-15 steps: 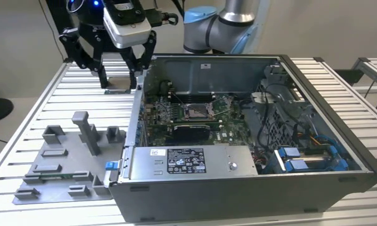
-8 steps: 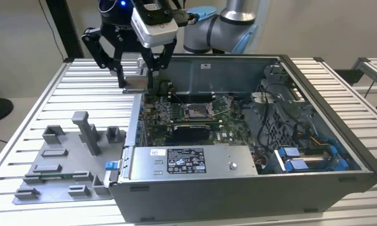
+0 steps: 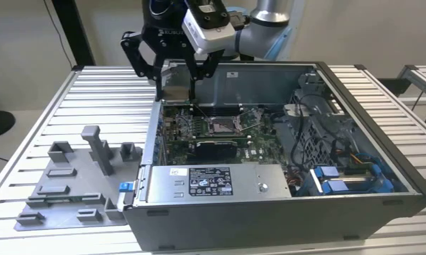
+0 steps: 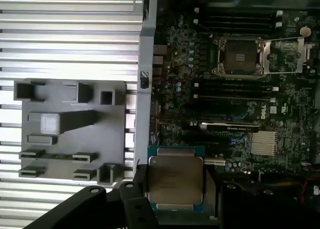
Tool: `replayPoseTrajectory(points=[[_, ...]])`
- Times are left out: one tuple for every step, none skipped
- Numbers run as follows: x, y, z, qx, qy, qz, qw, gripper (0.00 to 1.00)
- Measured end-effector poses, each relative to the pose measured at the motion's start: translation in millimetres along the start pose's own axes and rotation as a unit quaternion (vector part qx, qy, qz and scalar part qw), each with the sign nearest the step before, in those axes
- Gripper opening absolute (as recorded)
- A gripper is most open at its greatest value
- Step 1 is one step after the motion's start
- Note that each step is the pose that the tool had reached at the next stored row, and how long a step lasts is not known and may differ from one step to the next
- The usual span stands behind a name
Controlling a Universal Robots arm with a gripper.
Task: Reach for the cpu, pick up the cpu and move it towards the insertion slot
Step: 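Pick up the cpu and move it towards the insertion slot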
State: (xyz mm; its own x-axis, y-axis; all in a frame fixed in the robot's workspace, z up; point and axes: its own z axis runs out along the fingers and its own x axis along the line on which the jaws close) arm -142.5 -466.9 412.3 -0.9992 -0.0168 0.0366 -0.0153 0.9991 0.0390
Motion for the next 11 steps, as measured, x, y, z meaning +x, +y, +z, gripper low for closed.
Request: replayPoseTrajectory(points=[[-8.1, -0.1, -0.3, 0.0000, 0.0000, 0.000, 1.00000, 0.00], [-11.9, -0.2, -0.3, 0.0000, 0.0000, 0.000, 1.00000, 0.00], [-15.5, -0.3, -0.4, 0.0000, 0.0000, 0.000, 1.00000, 0.00], [-19.7, -0.3, -0.6, 0.0000, 0.0000, 0.000, 1.00000, 0.00], [-23.5, -0.4, -0.8, 0.0001, 0.0000, 0.000, 1.00000, 0.00], [-27.2, -0.4, -0.8, 0.0002, 0.0000, 0.000, 1.00000, 0.00], [-31.0, -0.4, -0.9, 0.0003, 0.0000, 0.000, 1.00000, 0.00], [-35.0, -0.5, -0.9, 0.0004, 0.0000, 0.000, 1.00000, 0.00], [-39.1, -0.5, -1.0, 0.0006, 0.0000, 0.000, 1.00000, 0.00], [-43.1, -0.5, -1.1, 0.0008, 0.0000, 0.000, 1.00000, 0.00], [-47.2, -0.5, -1.2, 0.0009, 0.0000, 0.000, 1.00000, 0.00]])
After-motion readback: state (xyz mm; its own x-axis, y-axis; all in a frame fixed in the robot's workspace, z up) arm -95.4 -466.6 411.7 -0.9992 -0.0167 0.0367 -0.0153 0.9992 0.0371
